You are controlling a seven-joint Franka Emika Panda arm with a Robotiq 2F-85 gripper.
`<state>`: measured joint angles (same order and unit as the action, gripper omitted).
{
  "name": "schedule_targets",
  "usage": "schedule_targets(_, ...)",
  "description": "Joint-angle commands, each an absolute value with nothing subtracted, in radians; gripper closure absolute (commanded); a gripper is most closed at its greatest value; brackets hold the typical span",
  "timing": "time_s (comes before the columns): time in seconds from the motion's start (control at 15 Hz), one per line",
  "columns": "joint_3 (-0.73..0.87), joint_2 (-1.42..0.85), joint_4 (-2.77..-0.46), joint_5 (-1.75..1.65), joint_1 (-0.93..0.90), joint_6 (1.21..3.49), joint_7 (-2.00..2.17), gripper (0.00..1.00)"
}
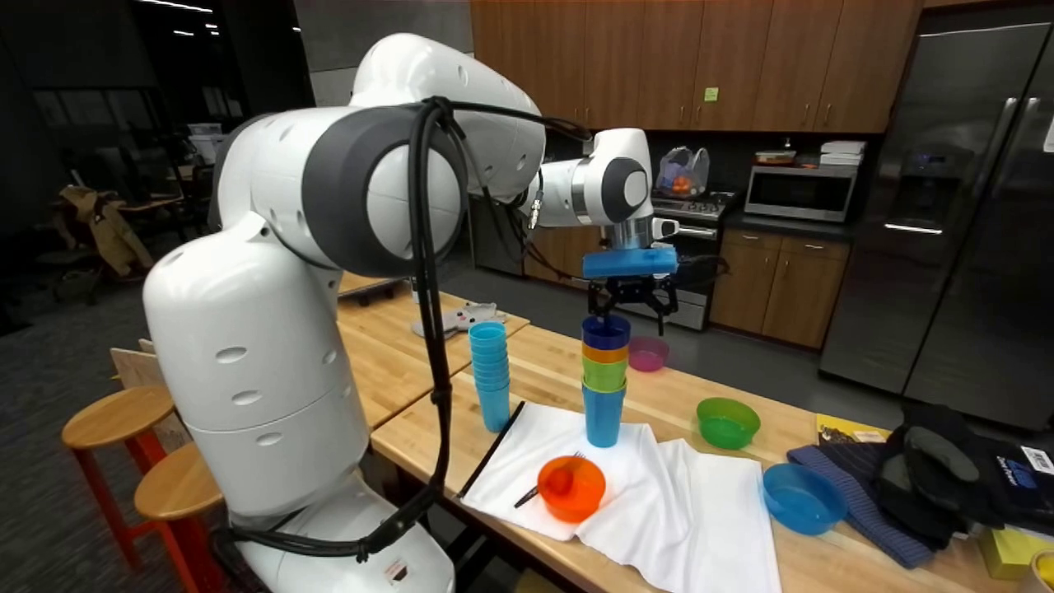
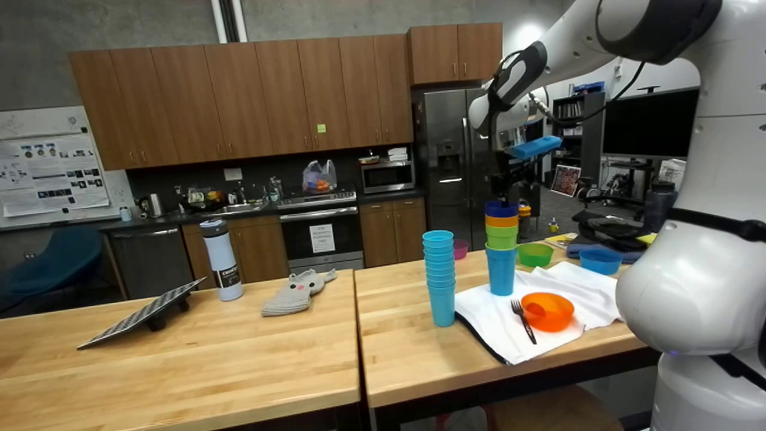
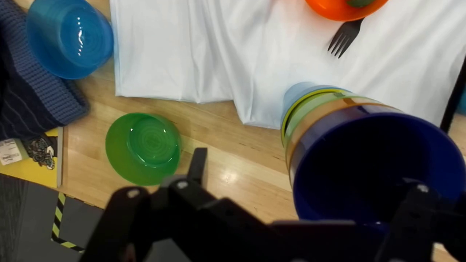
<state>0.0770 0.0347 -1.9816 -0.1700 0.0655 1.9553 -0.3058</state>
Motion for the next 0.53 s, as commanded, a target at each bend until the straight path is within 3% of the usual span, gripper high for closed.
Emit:
schedule_targets(0.0, 0.075, 0.025, -1.963, -0.183, 0.066, 1.958, -0.321, 0.27)
schedule_targets(0.47, 0.075, 0.021, -1.958, -0.170, 0.068, 1.953, -0.324, 0.79)
